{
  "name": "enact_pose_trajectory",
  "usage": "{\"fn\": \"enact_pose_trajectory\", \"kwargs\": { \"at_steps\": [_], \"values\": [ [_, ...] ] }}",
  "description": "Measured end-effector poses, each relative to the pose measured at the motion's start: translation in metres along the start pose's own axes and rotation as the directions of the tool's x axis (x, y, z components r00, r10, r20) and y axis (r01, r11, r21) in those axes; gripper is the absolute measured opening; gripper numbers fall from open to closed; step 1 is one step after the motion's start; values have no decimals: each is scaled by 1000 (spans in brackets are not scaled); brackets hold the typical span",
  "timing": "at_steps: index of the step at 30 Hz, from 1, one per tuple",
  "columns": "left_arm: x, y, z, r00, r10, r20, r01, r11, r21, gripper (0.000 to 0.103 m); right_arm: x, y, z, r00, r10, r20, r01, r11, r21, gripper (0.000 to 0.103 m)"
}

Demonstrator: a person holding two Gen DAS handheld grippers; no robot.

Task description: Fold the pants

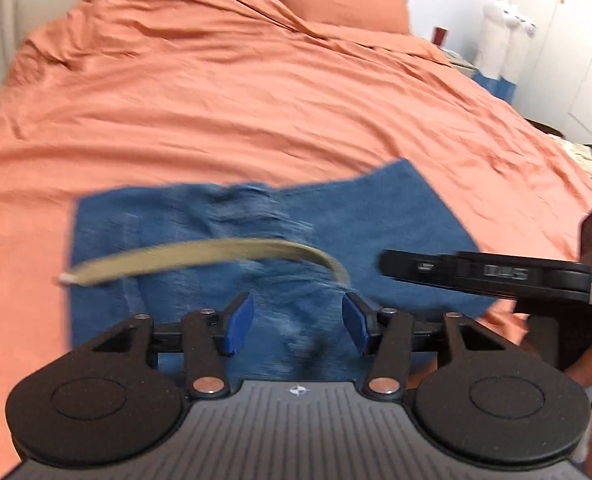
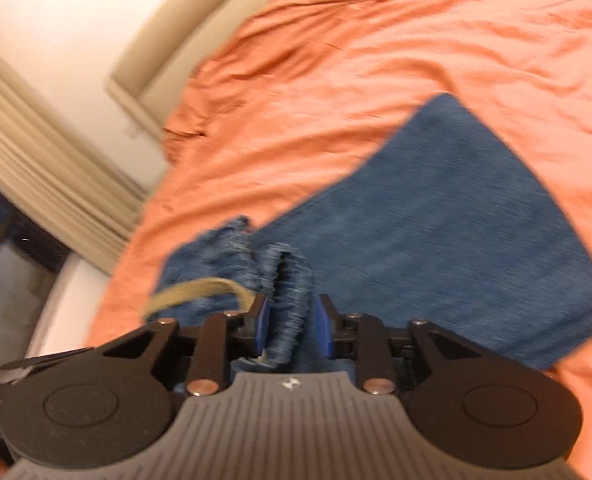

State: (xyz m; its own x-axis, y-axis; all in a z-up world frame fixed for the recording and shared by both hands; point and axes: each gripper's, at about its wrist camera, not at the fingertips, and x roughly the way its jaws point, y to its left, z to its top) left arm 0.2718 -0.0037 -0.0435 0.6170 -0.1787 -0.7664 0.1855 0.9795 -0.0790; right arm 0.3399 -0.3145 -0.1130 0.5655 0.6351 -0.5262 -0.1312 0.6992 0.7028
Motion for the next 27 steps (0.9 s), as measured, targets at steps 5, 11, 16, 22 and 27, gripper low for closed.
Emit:
{"fn": "enact_pose_trajectory", "kwargs": {
  "at_steps": [5, 11, 16, 22, 27],
  "values": [
    [-7, 49, 13, 996, 88, 20, -86, 994, -75, 60, 21, 14, 6, 998, 67, 5, -67, 997, -37, 24],
    [-1, 94, 19, 989, 150, -8, -150, 982, -117, 60, 55, 21, 12, 997, 77, 1, -77, 996, -46, 38],
    [11, 118, 19, 985, 171, -5, -169, 973, -159, 60, 95, 19, 19, 999, 51, -12, -52, 997, -58, 41],
    [15, 132, 15, 988, 157, -2, -154, 971, -185, 60, 118, 10, 18, 996, 58, -70, -61, 997, -47, 40],
    [10, 139, 15, 989, 150, 7, -144, 961, -236, 60, 103, 20, 20, 989, 129, -77, -133, 989, -60, 6]
  ]
}}
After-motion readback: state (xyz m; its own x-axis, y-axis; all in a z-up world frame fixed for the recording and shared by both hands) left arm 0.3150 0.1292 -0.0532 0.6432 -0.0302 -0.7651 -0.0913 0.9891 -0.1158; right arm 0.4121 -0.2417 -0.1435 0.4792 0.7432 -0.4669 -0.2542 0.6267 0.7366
